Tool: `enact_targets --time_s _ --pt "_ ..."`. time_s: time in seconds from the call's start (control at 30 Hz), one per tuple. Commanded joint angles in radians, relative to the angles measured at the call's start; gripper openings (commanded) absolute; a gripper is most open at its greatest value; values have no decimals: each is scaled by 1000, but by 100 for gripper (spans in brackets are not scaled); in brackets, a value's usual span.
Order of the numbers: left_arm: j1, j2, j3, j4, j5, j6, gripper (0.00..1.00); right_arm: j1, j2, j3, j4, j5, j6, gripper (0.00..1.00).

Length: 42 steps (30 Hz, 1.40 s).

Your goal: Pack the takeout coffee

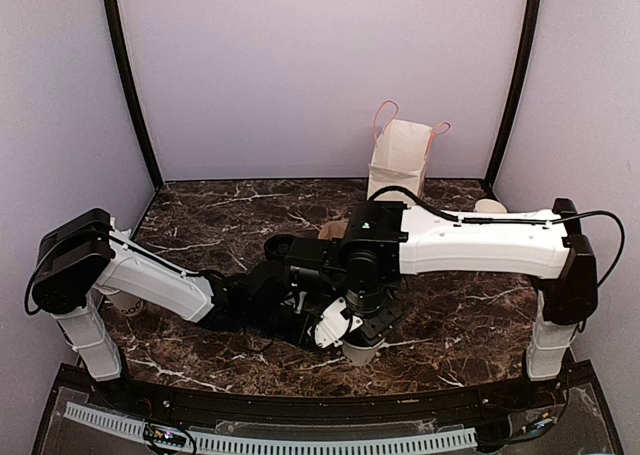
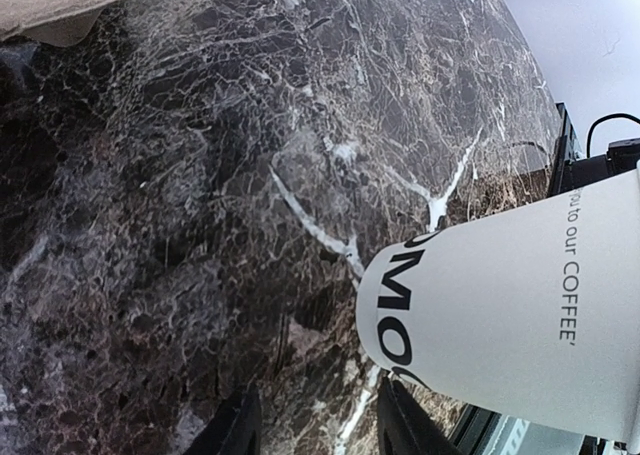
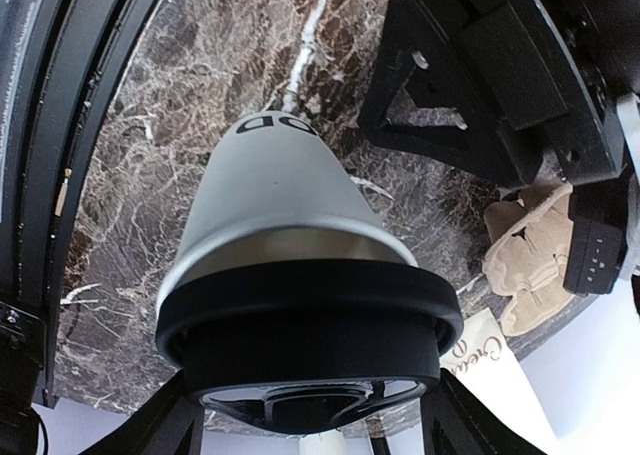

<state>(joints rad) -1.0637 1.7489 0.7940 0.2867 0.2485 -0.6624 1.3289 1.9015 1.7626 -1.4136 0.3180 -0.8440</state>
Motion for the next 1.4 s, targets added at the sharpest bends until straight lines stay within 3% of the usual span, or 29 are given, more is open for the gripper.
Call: enact_targets --time_s 0.0,0.47,1.37 --pt "-1 5 0 -8 -11 9 41 11 -43 26 -5 61 -12 72" --pt "-1 13 -4 8 -8 12 41 22 -64 -64 -6 69 9 74" --pt "-1 26 -9 17 -5 19 41 24 10 19 -4 29 3 80"
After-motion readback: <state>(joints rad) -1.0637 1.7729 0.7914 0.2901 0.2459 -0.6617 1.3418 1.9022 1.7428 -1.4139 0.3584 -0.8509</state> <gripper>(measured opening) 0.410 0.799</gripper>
